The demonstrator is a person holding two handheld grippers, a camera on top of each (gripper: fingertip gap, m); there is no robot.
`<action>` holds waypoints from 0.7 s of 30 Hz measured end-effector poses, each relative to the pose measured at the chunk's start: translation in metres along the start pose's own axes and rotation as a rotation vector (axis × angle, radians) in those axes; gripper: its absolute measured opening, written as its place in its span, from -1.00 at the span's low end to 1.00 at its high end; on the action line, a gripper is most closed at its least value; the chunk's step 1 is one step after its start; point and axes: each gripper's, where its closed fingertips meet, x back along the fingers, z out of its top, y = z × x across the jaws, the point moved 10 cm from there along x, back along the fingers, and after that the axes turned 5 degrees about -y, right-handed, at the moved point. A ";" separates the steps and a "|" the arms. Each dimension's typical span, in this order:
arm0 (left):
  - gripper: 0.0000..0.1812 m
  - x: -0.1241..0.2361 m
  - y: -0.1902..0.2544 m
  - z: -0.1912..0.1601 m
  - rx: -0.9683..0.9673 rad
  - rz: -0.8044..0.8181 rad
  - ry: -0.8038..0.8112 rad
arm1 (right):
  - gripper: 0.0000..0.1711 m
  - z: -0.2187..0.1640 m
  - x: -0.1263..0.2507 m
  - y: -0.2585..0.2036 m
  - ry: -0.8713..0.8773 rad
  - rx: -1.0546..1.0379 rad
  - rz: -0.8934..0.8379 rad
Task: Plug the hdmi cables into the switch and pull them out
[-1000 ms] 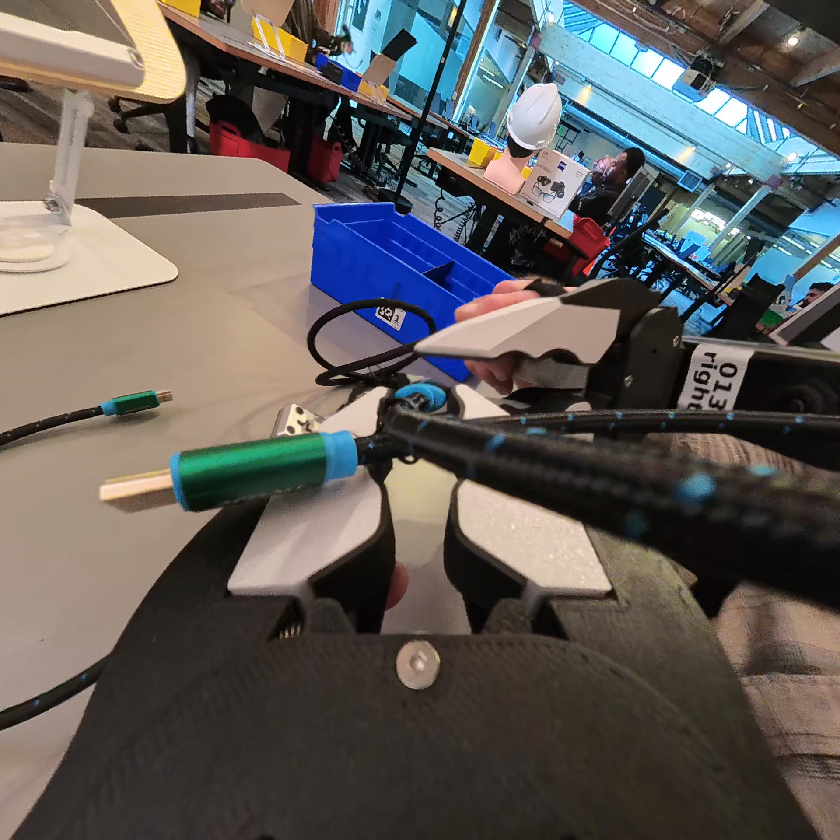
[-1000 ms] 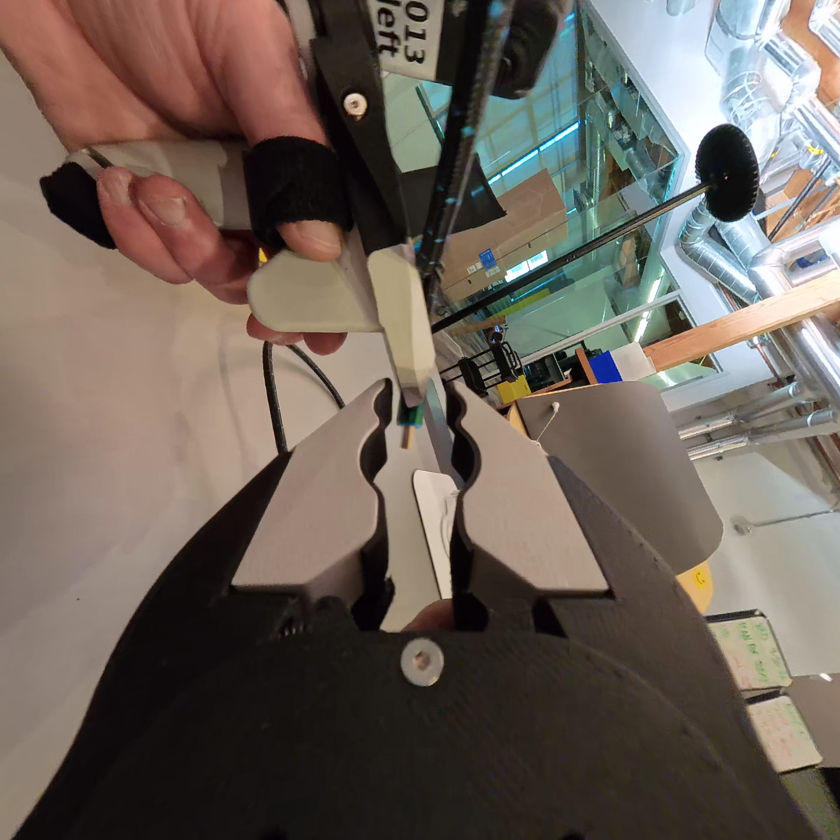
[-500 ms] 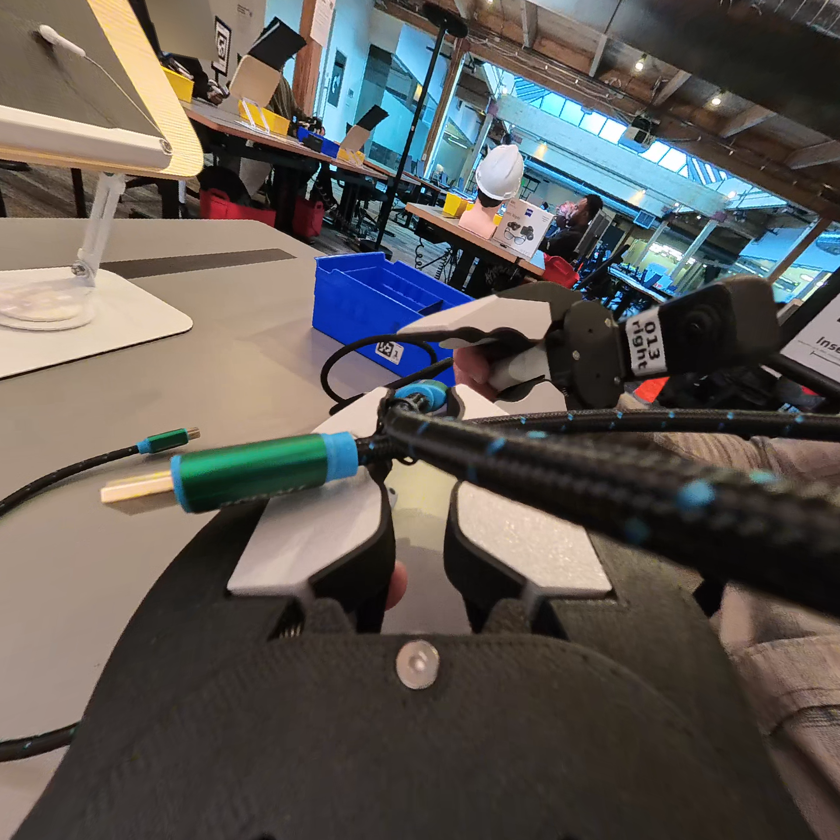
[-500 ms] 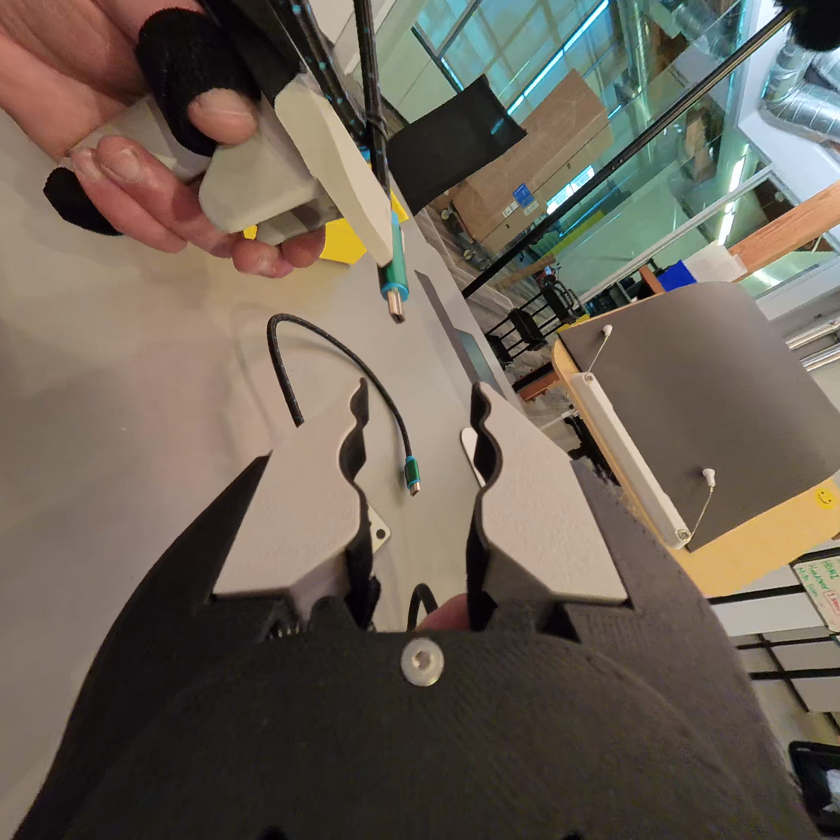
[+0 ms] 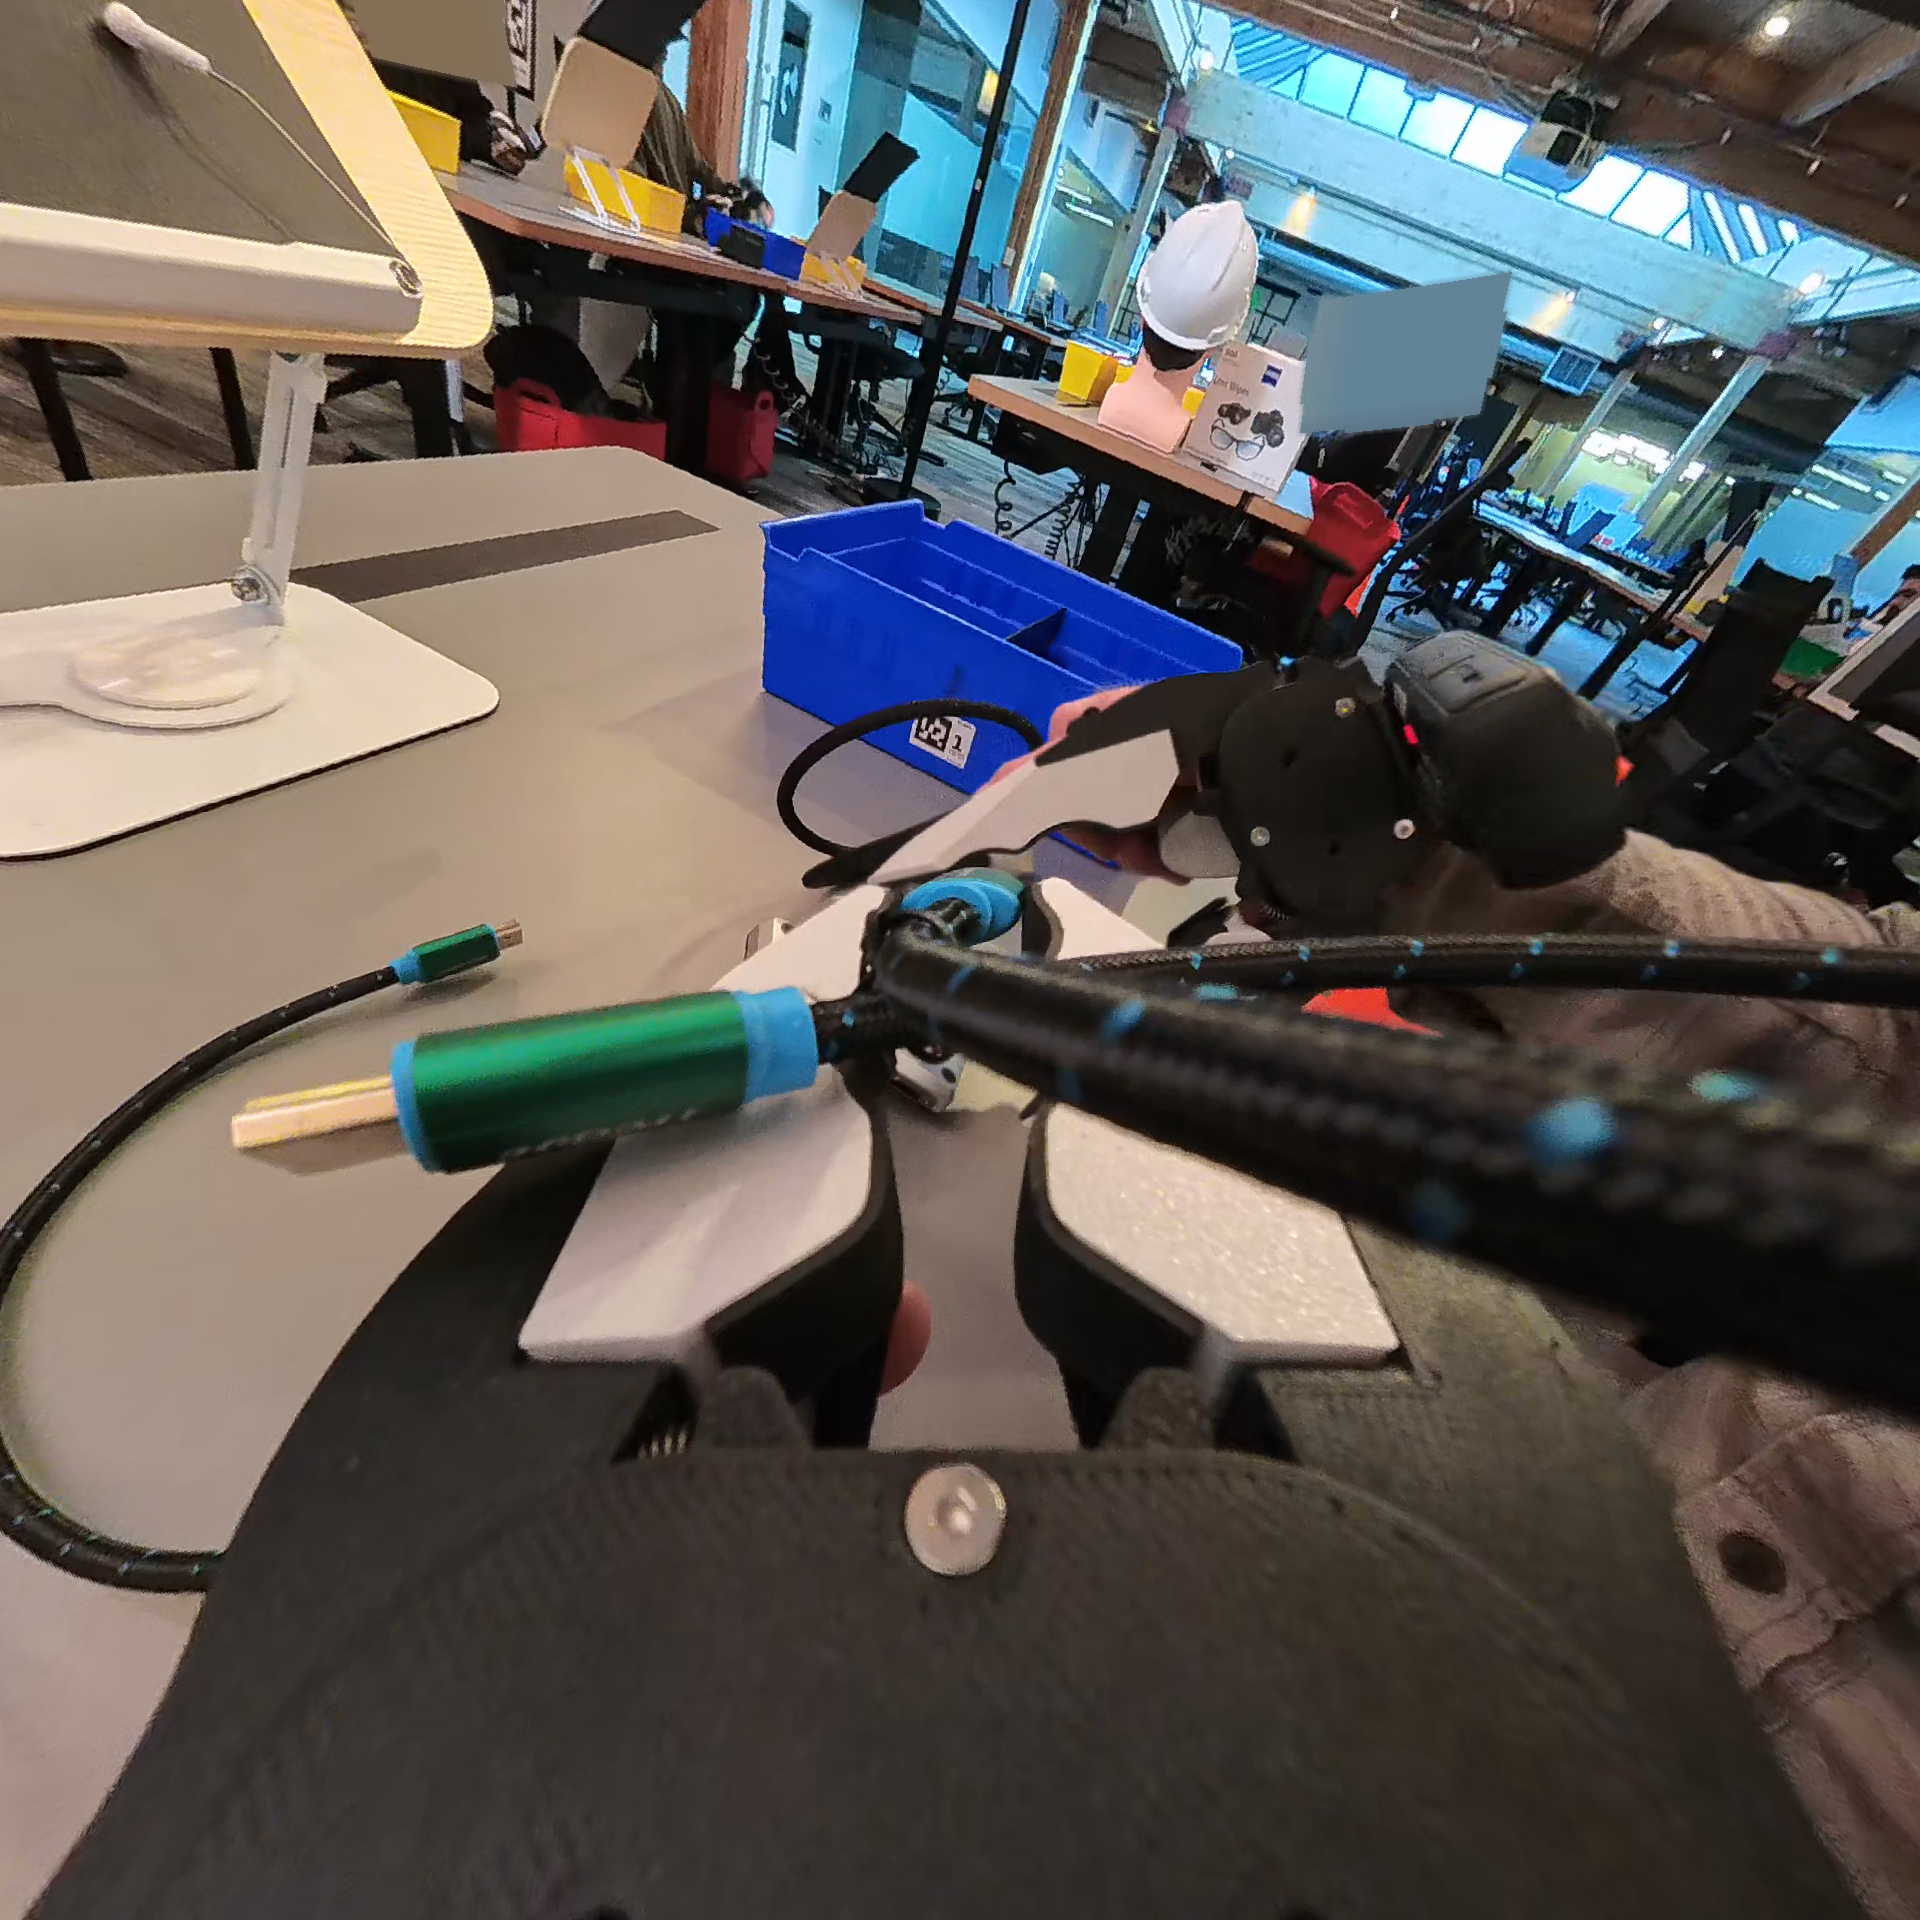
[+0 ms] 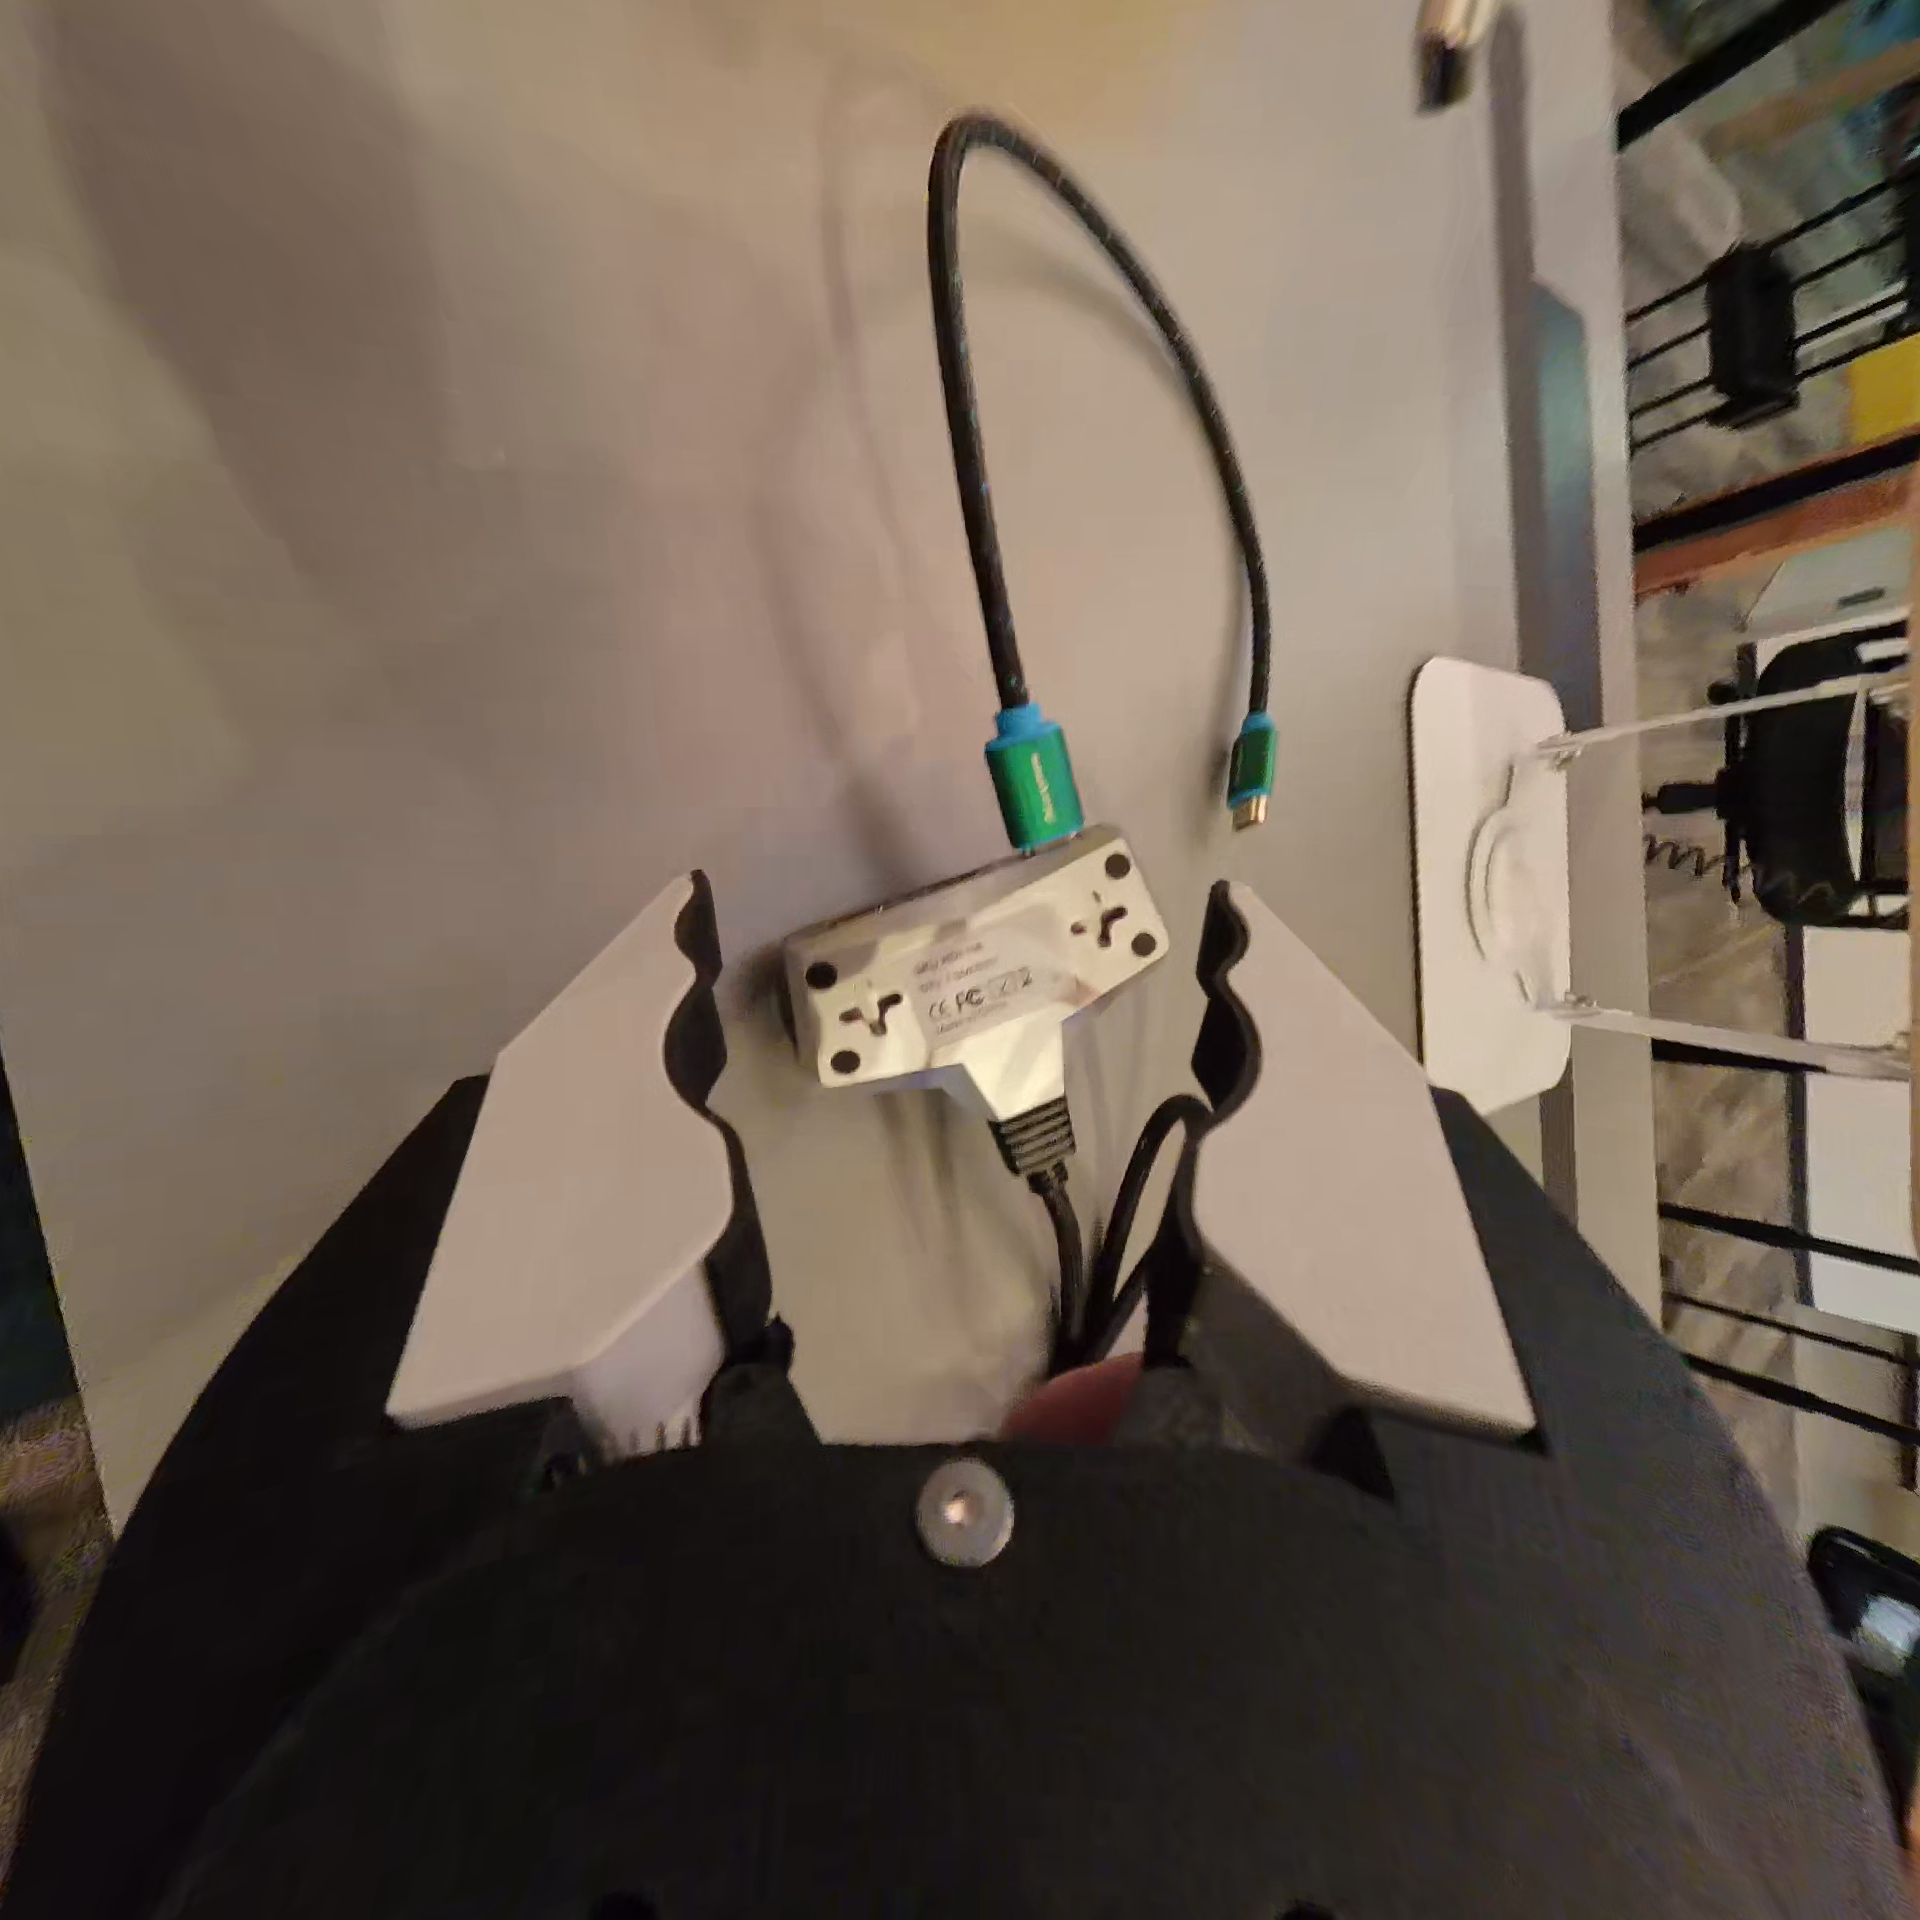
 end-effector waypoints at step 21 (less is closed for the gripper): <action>-0.78 -0.003 0.001 -0.004 -0.016 0.001 -0.029 | 0.21 -0.016 0.004 0.010 -0.191 -0.038 0.089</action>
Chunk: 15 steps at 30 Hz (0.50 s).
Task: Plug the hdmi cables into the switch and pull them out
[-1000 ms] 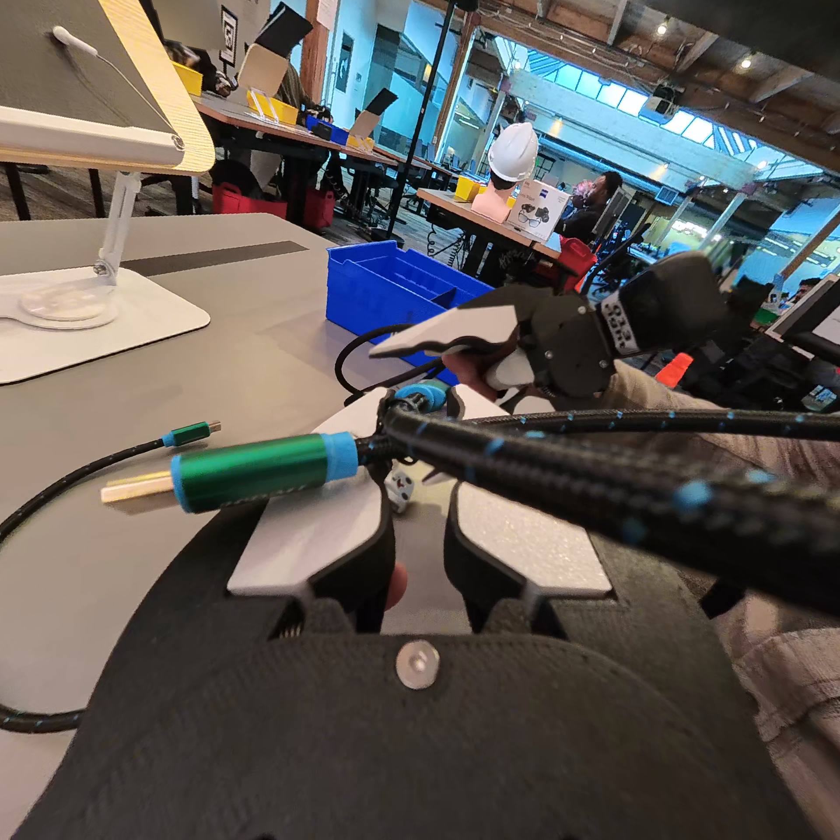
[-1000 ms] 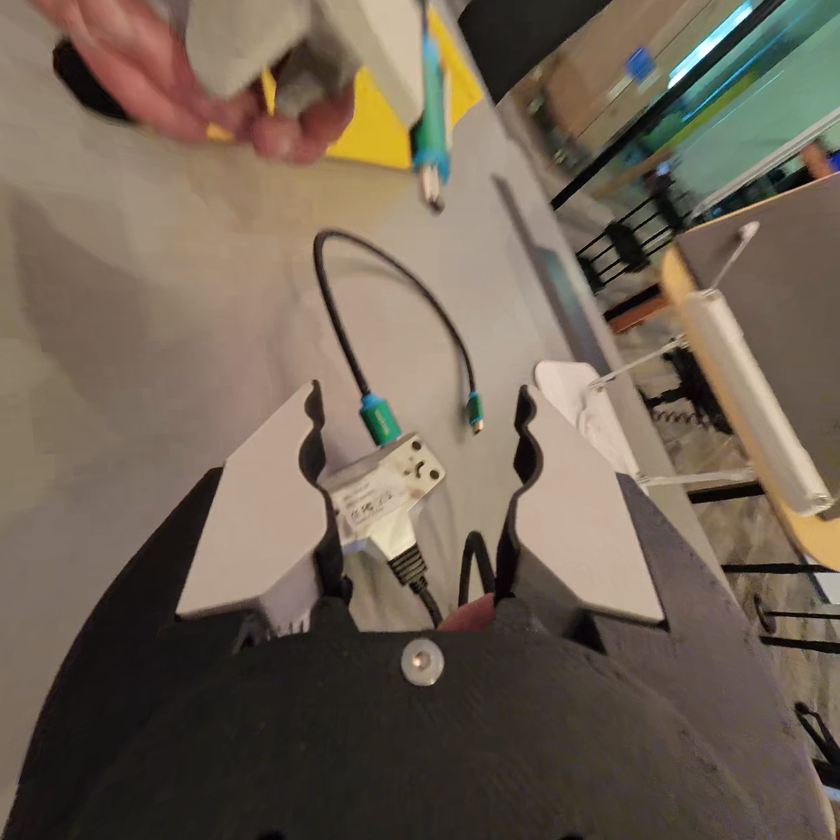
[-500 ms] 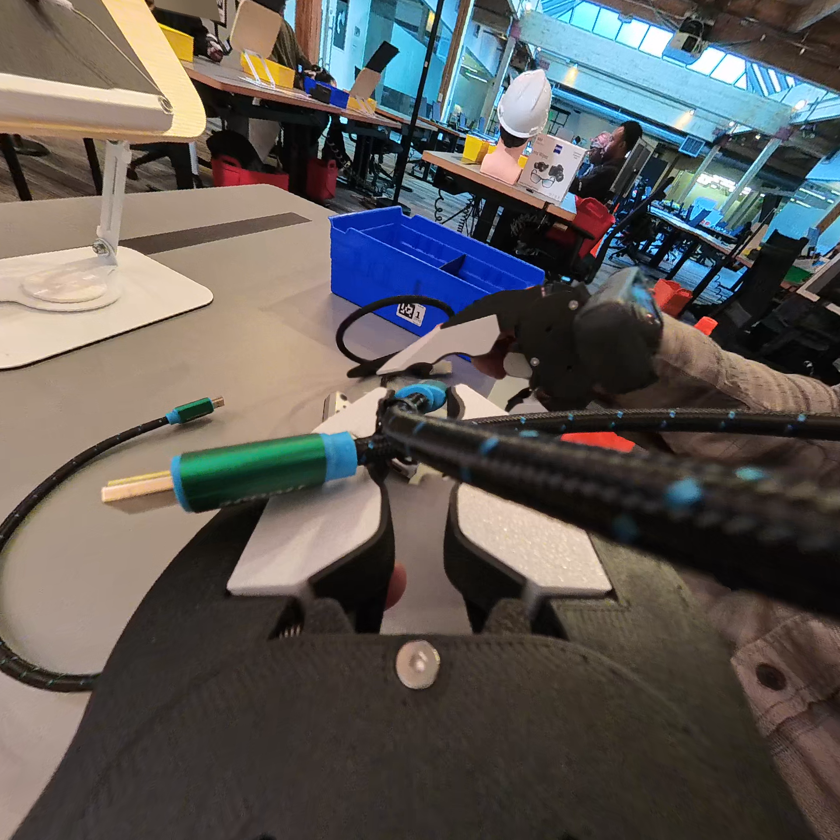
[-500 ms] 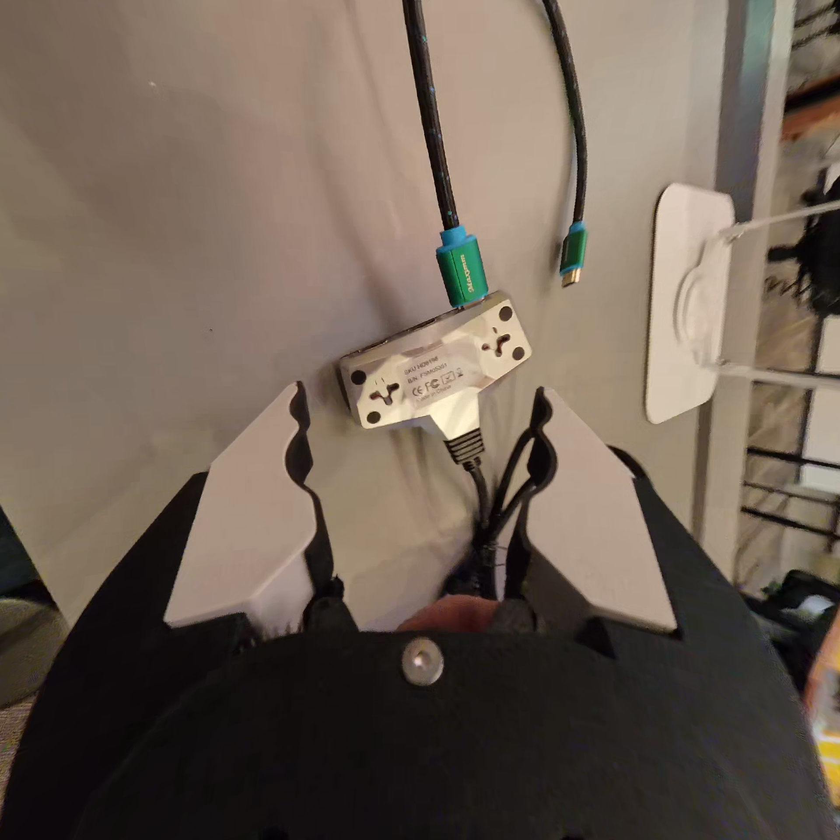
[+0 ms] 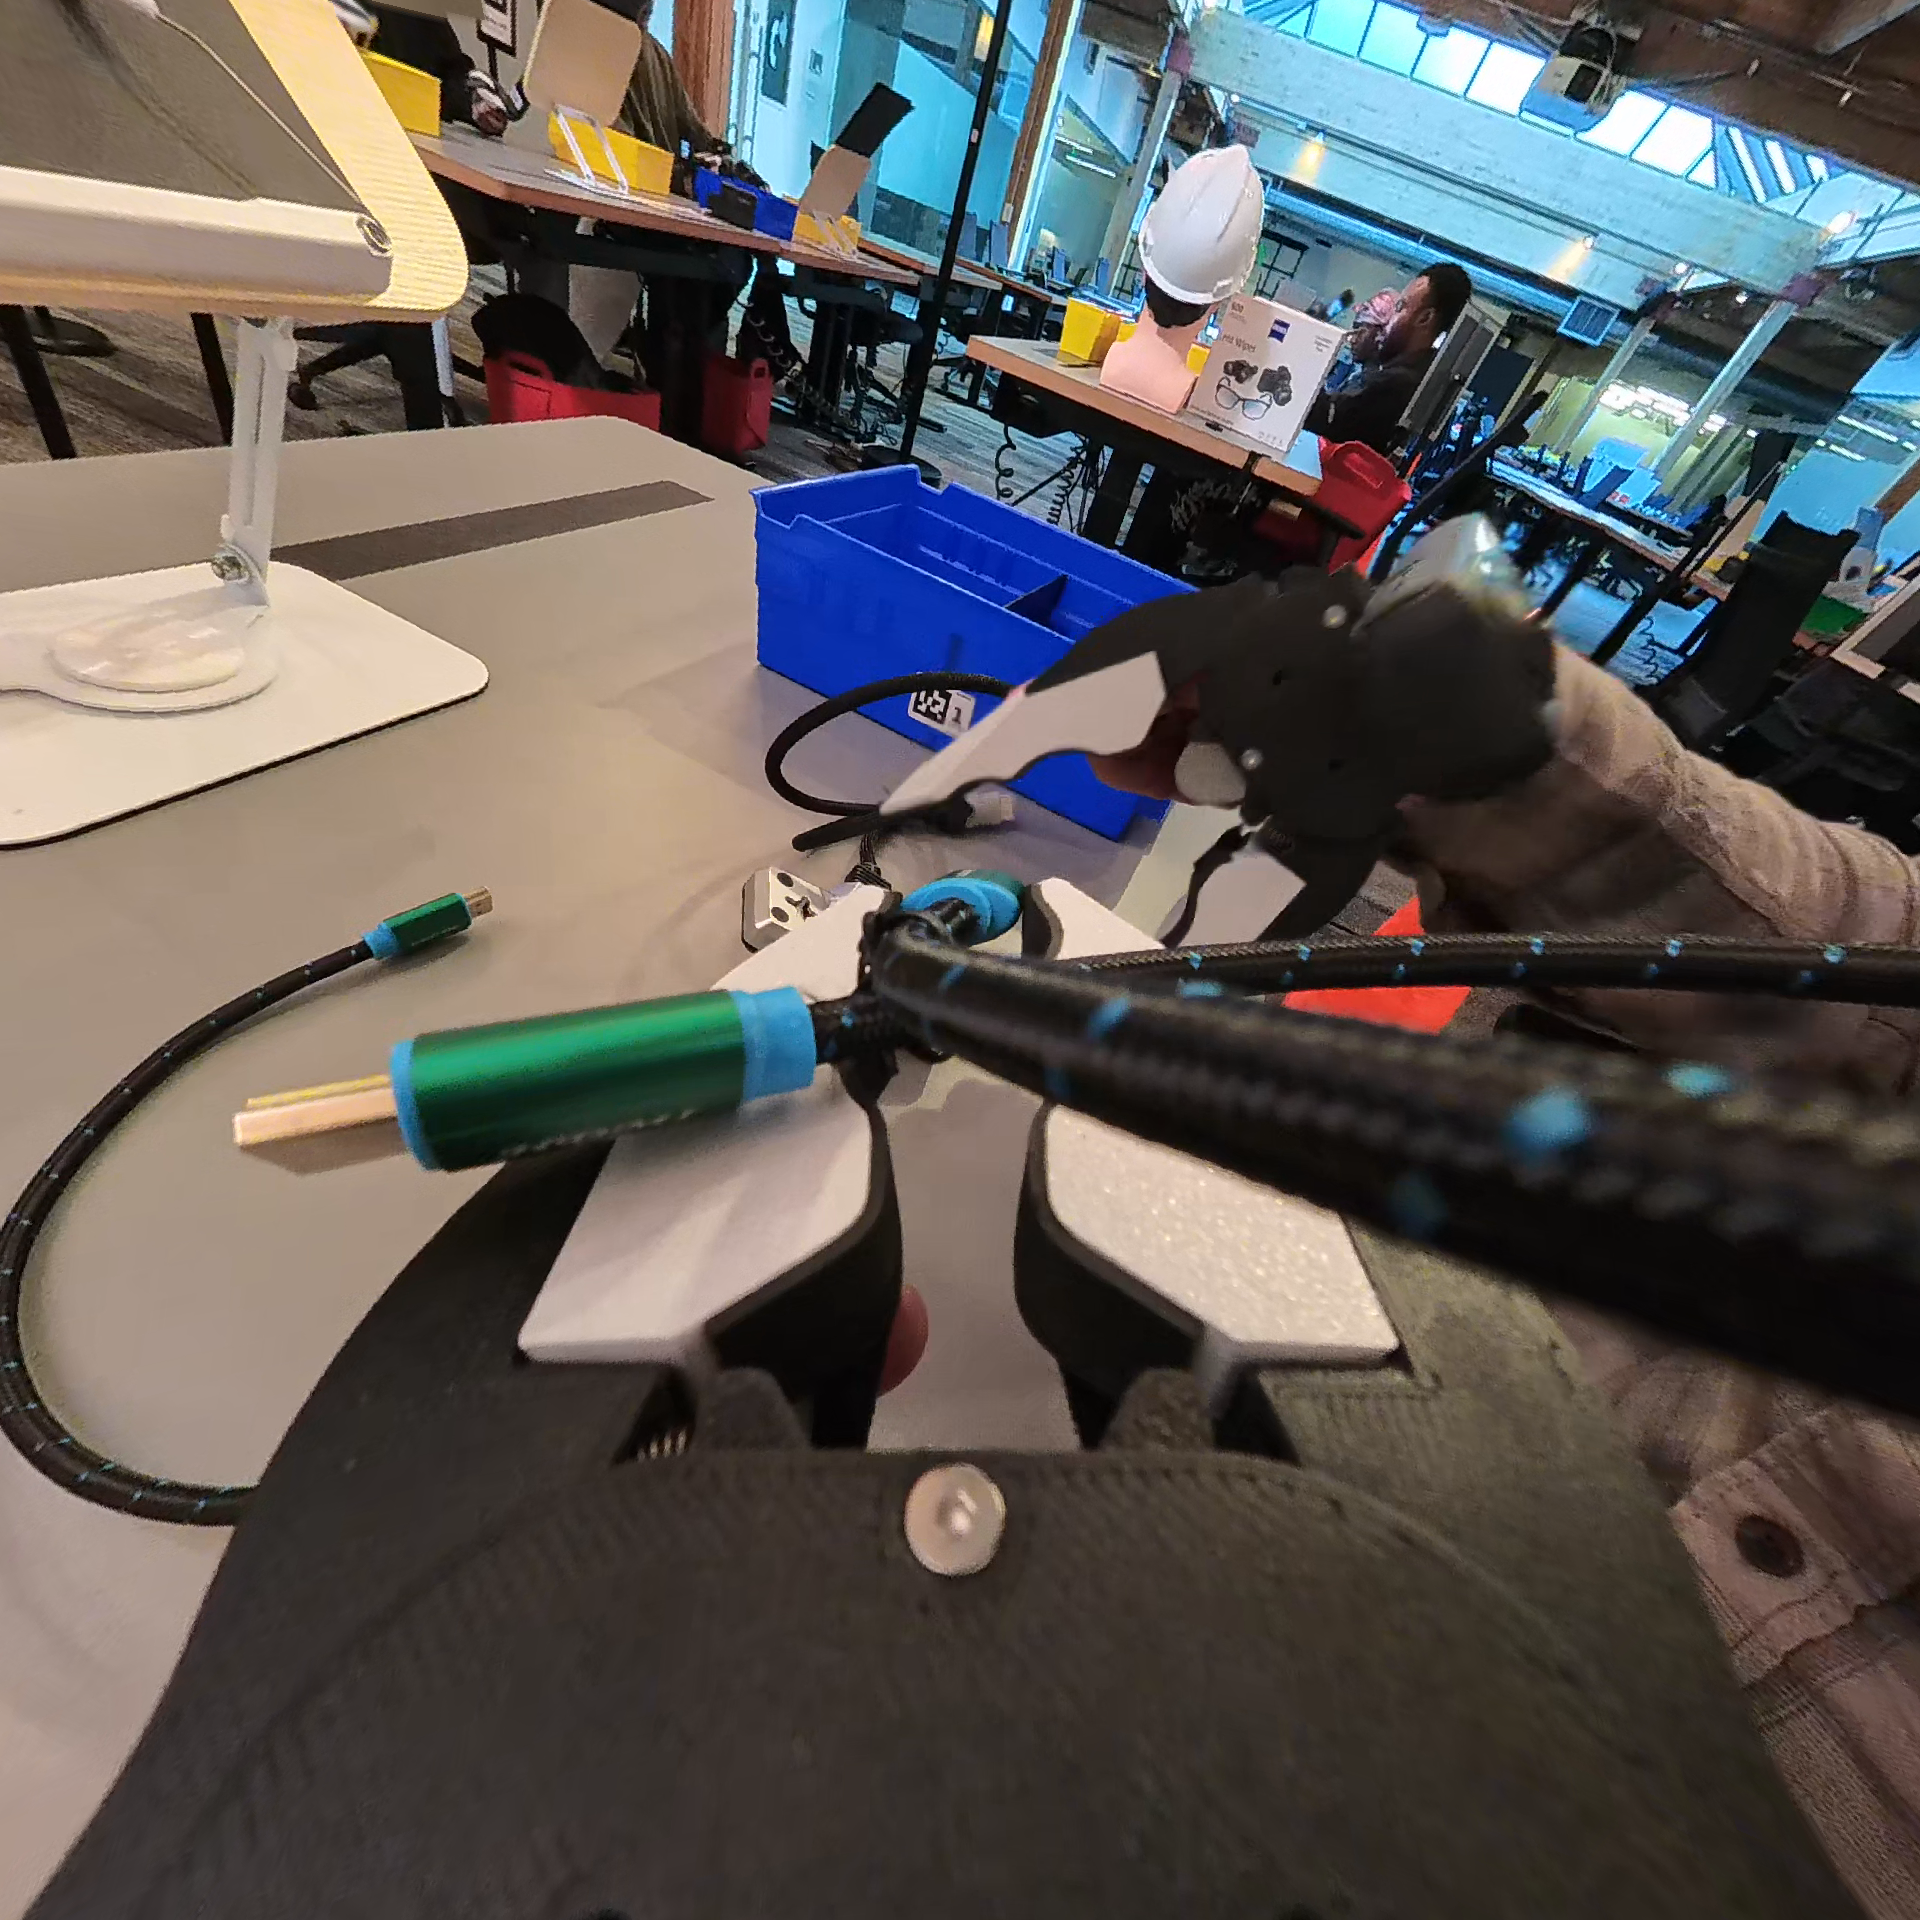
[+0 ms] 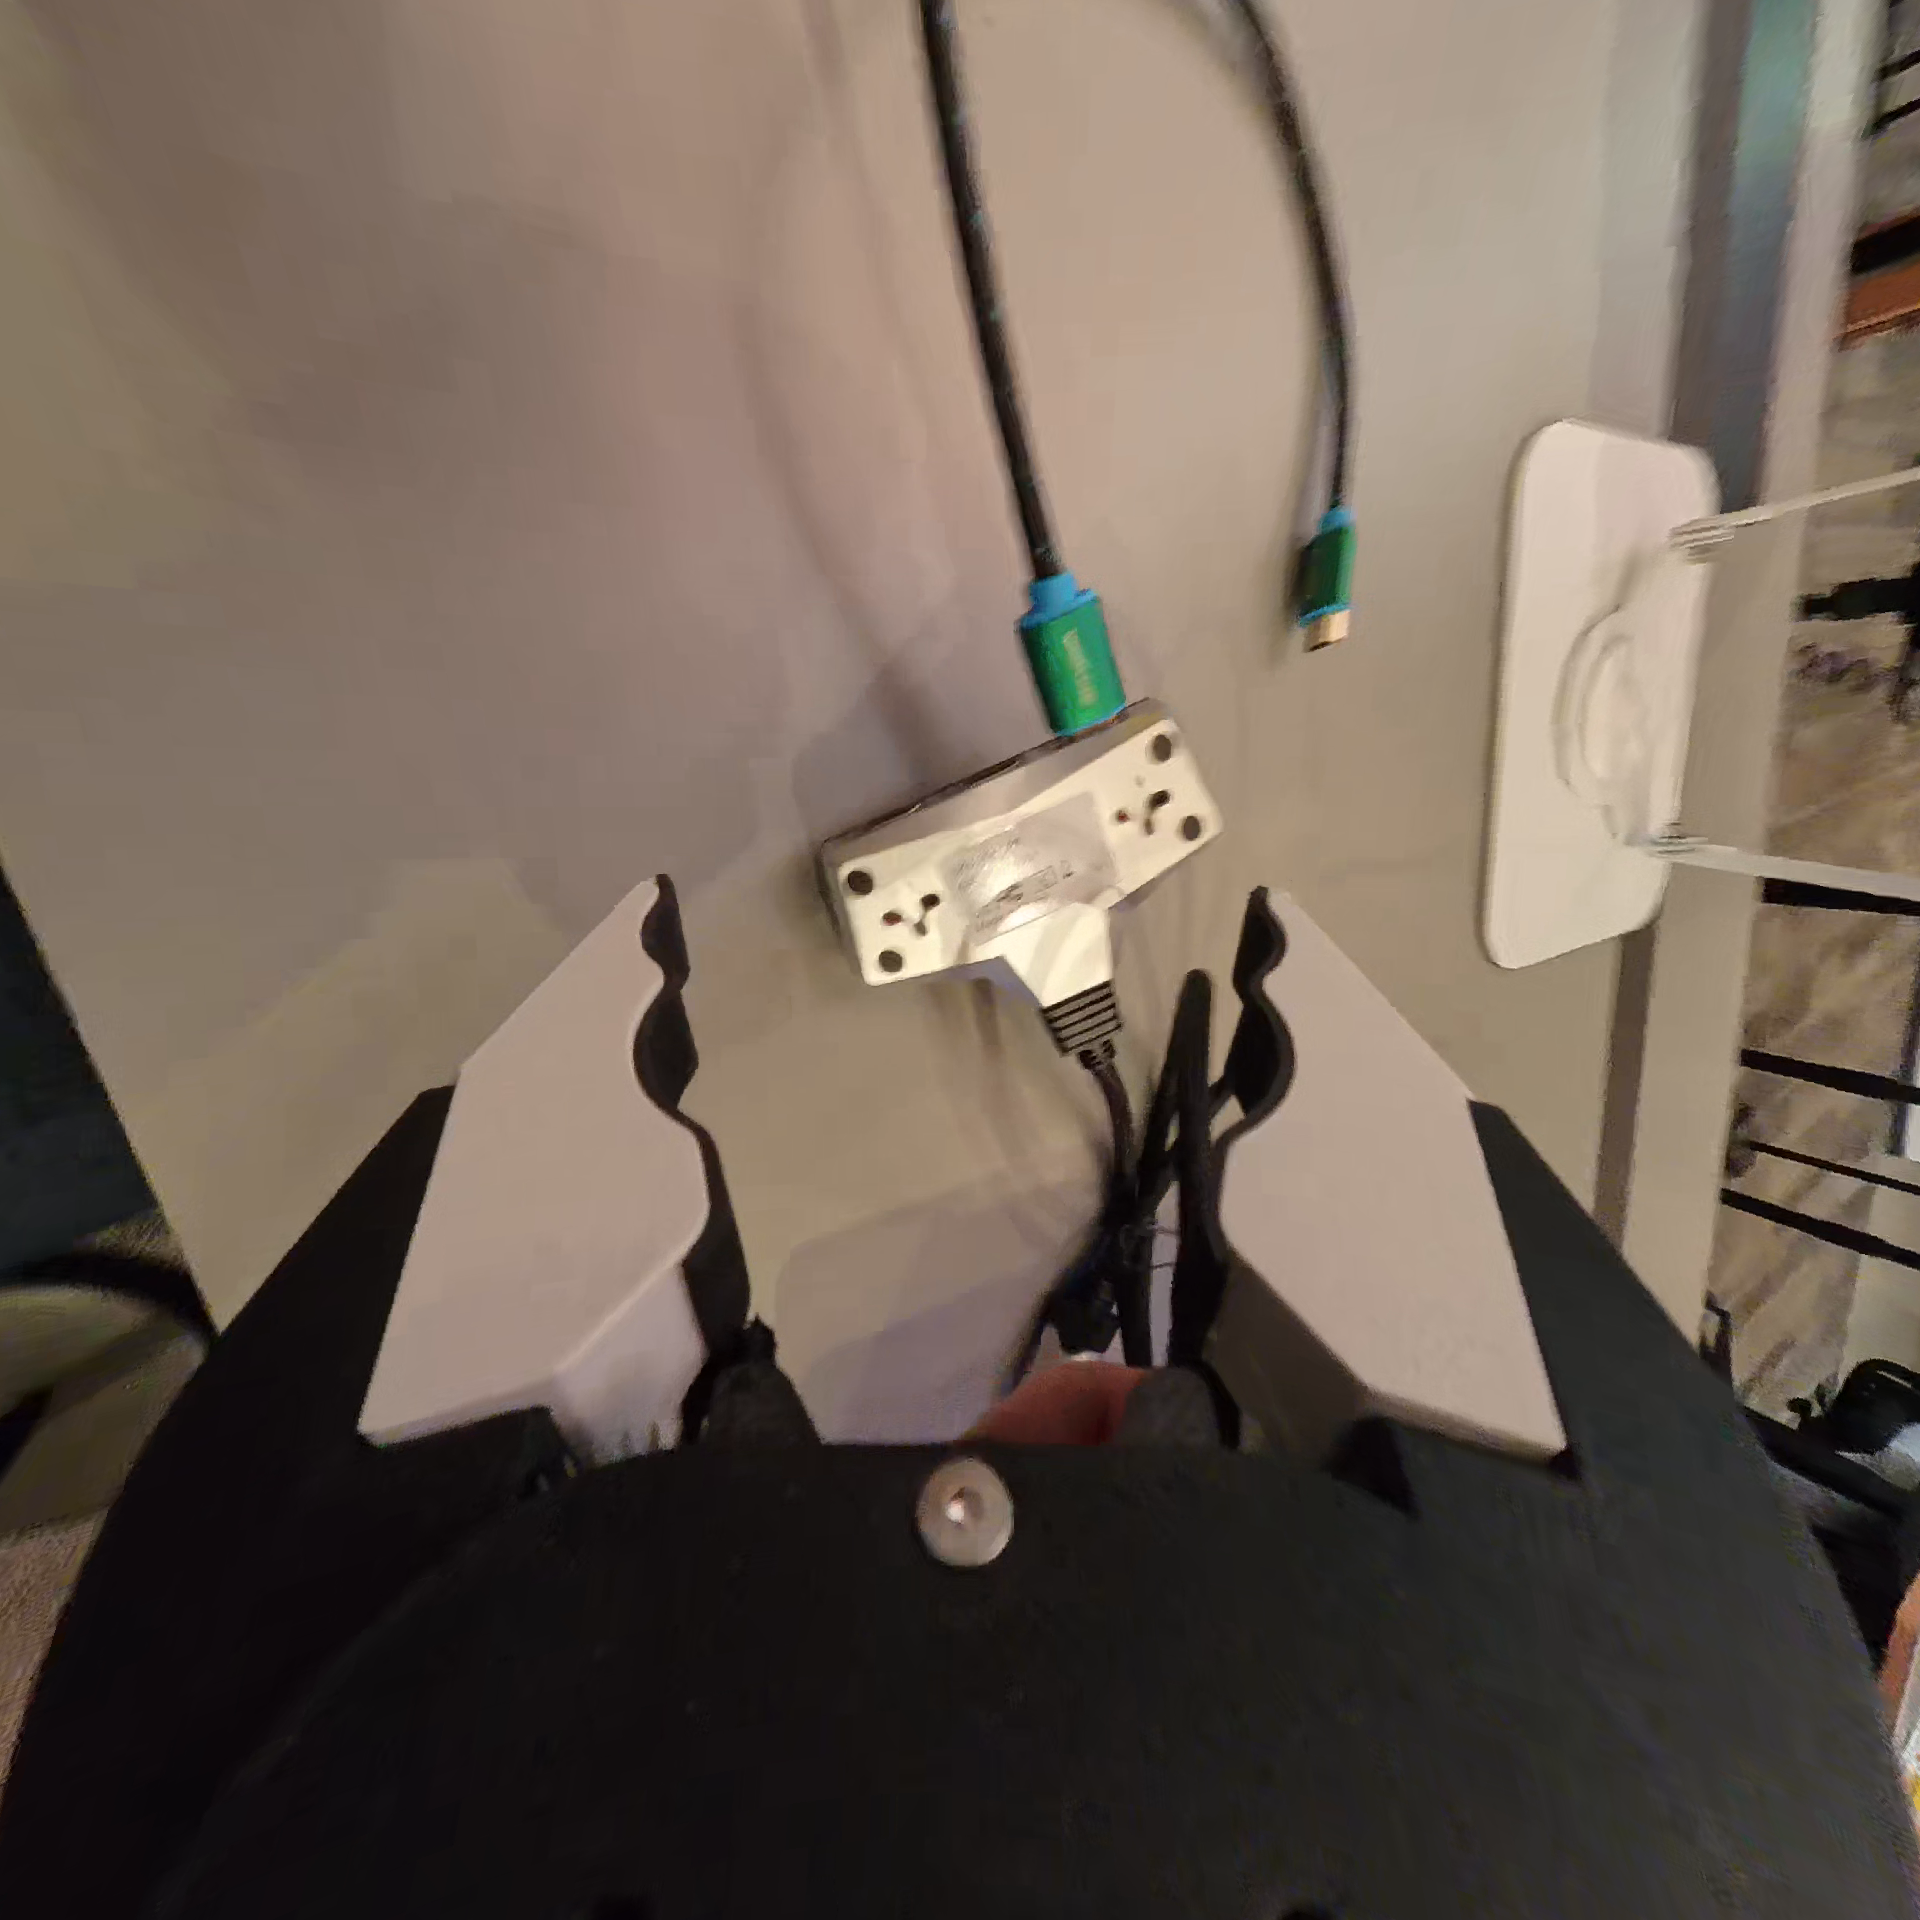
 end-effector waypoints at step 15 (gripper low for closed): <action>-0.77 0.000 -0.003 0.000 -0.010 0.001 -0.007 | 0.26 -0.003 0.008 0.043 -0.109 0.067 0.018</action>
